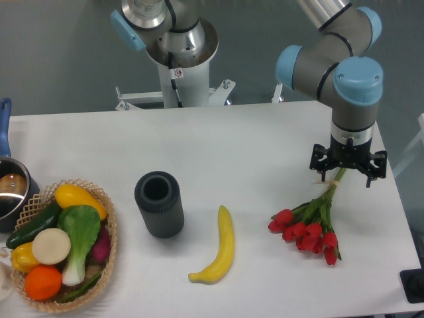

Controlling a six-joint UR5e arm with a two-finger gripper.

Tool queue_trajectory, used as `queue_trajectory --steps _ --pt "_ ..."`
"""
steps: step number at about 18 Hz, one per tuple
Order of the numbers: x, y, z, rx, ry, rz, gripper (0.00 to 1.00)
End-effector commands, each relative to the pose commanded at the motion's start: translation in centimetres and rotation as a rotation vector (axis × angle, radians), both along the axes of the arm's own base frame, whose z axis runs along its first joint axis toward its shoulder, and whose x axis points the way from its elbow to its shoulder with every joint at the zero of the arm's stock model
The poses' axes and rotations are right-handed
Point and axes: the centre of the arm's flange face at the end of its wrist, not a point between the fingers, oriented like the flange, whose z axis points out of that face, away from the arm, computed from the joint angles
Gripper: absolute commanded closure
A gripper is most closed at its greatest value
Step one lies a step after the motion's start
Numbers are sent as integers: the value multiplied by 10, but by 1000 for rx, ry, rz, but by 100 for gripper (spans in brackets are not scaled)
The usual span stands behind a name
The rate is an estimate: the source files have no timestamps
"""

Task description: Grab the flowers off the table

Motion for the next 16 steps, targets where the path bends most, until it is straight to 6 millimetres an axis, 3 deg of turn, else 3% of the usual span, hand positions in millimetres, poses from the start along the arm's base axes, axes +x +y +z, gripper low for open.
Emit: queue_trajectory --steps 5,11,14,16 --pt "2 2 0 4 8 0 0" --pt "21 -6 -47 -6 -12 4 0" --pt "23 -6 -53 -6 -9 -1 0" --pt "21 -3 -67 -15 -27 -4 0"
